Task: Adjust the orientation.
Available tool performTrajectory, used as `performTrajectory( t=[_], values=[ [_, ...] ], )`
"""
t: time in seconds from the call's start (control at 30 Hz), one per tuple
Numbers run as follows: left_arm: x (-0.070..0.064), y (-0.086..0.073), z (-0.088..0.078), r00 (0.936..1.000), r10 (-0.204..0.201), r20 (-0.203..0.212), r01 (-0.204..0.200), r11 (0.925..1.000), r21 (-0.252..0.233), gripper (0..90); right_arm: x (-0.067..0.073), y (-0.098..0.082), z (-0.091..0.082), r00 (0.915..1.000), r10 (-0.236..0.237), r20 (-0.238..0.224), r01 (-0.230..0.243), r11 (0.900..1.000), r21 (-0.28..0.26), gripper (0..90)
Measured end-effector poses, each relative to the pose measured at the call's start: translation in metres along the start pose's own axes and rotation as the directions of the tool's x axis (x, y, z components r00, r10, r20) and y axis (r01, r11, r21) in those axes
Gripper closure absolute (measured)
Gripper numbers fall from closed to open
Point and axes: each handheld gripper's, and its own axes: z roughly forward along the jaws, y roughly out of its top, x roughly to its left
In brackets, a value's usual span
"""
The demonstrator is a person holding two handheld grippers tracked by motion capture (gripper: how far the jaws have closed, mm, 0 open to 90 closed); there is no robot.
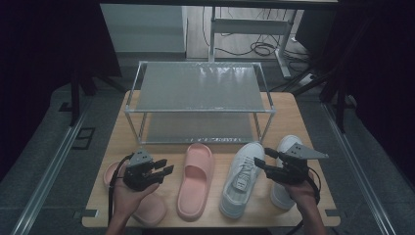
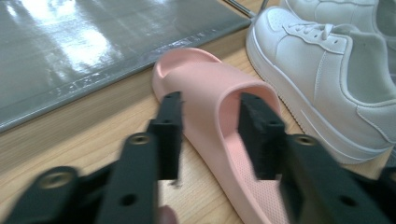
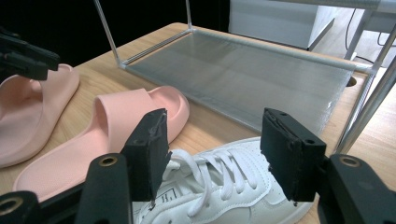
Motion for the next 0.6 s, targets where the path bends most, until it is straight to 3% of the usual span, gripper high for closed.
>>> performTrajectory(
  t=[0.17, 0.4, 0.6],
  values=[
    [0.005, 0.000, -0.015, 0.9995, -0.012, -0.029, 0.011, 0.9994, -0.032, 88.3, -0.001, -0.001, -0.003, 1.0000, 0.005, 0.007, -0.005, 1.000, -0.001, 41.5],
    [0.020, -0.009, -0.033, 0.9964, -0.047, -0.071, 0.044, 0.9977, -0.052, 90.0, 0.000, -0.002, -0.003, 0.9993, 0.005, 0.037, -0.005, 1.000, 0.012, 40.7],
    [0.036, -0.023, -0.053, 0.9896, -0.086, -0.116, 0.080, 0.9955, -0.051, 90.0, 0.003, -0.002, 0.002, 0.9995, -0.006, 0.030, 0.005, 1.000, 0.029, 40.5]
  ],
)
